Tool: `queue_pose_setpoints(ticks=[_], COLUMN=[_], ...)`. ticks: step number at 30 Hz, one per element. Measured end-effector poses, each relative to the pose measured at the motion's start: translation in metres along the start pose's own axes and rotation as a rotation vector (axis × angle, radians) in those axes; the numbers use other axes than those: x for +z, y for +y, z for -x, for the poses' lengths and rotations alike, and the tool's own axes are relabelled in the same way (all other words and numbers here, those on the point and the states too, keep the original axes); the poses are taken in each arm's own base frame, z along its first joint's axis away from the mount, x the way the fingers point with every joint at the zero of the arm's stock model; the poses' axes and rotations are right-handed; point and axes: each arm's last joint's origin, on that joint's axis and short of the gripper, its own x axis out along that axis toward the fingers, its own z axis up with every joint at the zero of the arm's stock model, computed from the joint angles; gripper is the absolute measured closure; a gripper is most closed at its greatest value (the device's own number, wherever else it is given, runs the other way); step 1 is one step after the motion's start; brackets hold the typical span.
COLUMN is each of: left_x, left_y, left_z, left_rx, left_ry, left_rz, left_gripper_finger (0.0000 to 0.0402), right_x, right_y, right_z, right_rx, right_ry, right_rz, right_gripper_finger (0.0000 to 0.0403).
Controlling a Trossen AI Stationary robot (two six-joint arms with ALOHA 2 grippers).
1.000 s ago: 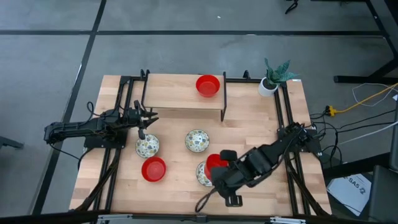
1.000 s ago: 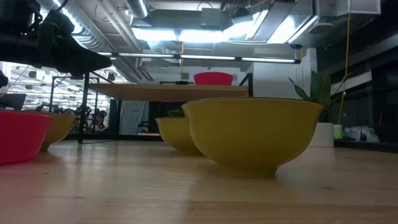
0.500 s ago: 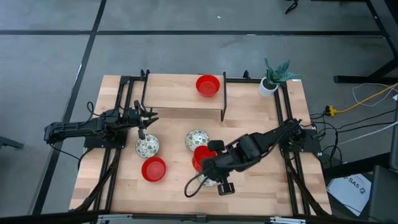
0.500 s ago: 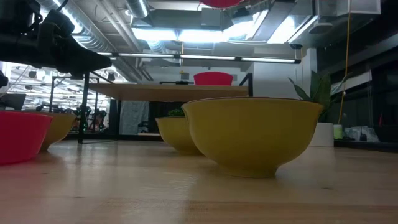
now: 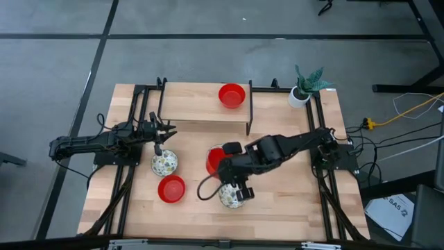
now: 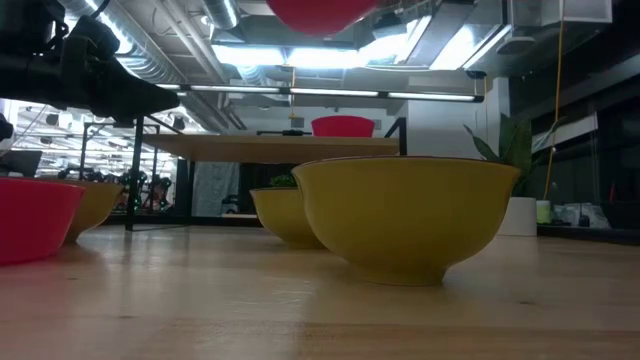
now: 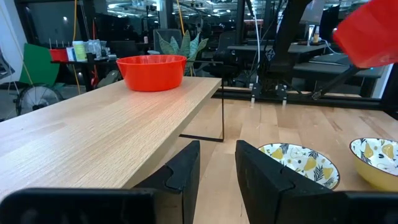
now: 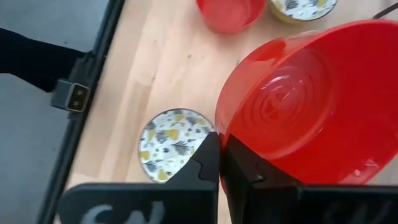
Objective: Pick & Place Mini bowls
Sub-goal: Stack the right red bowl on the red bowl on the shelf
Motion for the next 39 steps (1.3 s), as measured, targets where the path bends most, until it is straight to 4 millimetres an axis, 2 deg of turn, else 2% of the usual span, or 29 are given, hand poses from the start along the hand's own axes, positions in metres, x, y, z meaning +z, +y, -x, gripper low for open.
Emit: queue_pose_setpoints(ticks=[13,25,39], left_x=[0.000,0.000,0.000], left_y=[0.000,0.000,0.000], left_z=[0.000,0.000,0.000], left_rx=[0.000,0.000,0.000], left_ry=[0.000,0.000,0.000], left_rz=[0.000,0.000,0.000], left_gripper_finger=[0.0304,0.0304,0.0304], right_x=[0.000,0.004,0.009], right_y=[-0.034,-0.050,-0.078], right_z=[-0.002,-0.003,0.000], right_rx=[-0.095,-0.140,-0.379], right_ry=[0.011,-0.029,-0.059], right_rz=[0.066,0.080,0.136], right_gripper_finger=[0.0395,0.0395,0.0395])
